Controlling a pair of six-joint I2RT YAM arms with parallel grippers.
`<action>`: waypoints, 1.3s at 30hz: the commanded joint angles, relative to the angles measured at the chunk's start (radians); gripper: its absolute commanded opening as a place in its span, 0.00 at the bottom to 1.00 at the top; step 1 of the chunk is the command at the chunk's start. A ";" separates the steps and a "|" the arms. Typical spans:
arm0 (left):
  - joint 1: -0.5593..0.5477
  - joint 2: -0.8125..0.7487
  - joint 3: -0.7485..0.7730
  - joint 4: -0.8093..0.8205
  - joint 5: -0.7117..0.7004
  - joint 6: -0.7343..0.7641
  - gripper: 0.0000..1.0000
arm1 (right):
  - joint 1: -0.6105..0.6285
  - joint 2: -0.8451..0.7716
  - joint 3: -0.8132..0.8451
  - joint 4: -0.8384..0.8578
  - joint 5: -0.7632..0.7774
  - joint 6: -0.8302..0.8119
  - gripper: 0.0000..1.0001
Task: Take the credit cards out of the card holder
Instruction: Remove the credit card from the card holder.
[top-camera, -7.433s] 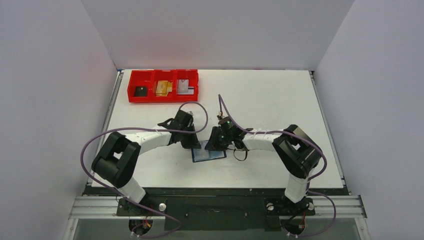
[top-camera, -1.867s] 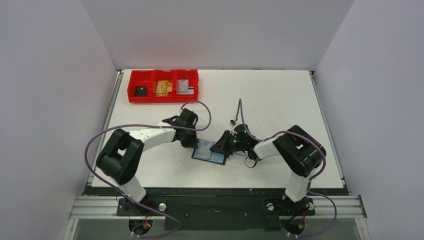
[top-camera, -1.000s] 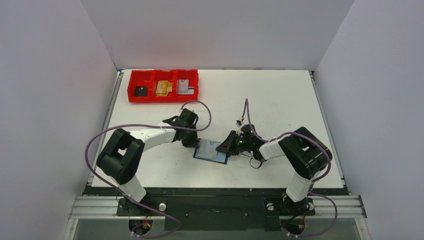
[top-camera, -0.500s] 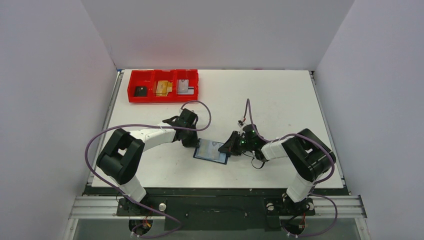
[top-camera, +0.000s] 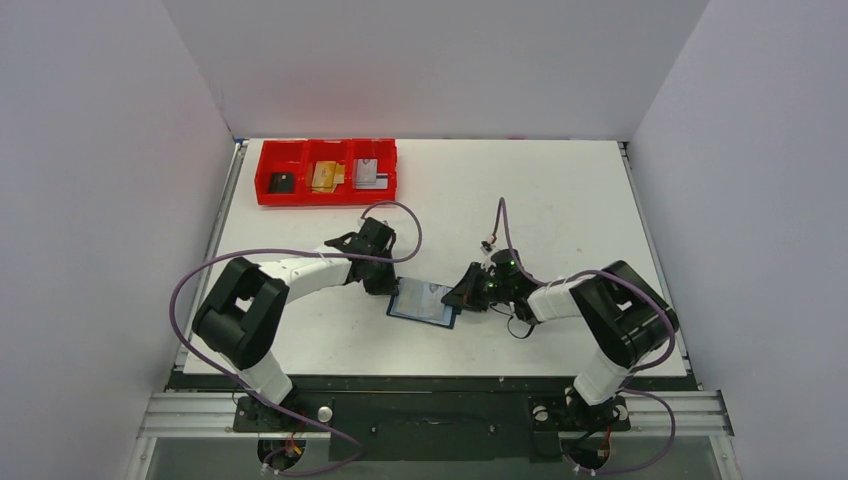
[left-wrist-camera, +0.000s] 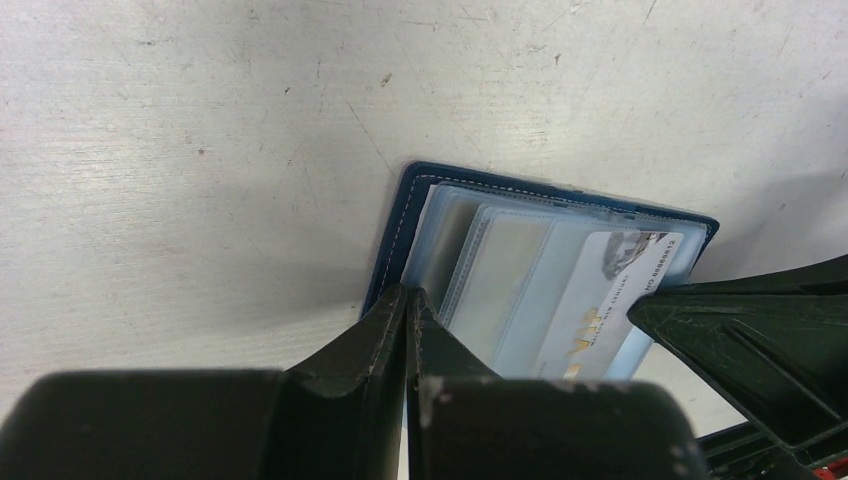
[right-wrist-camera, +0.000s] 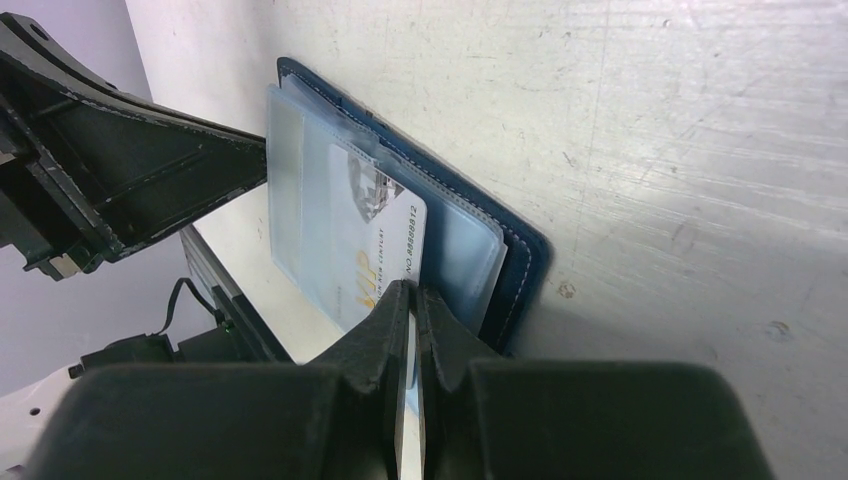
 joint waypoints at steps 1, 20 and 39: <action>0.004 0.060 -0.066 -0.094 -0.072 0.019 0.00 | -0.024 -0.031 -0.037 -0.090 0.054 -0.069 0.00; 0.002 0.041 -0.072 -0.075 -0.065 0.002 0.00 | -0.053 -0.148 -0.054 -0.183 0.061 -0.099 0.00; 0.026 -0.104 0.205 -0.235 -0.104 0.064 0.33 | -0.056 -0.230 0.077 -0.236 0.019 -0.055 0.00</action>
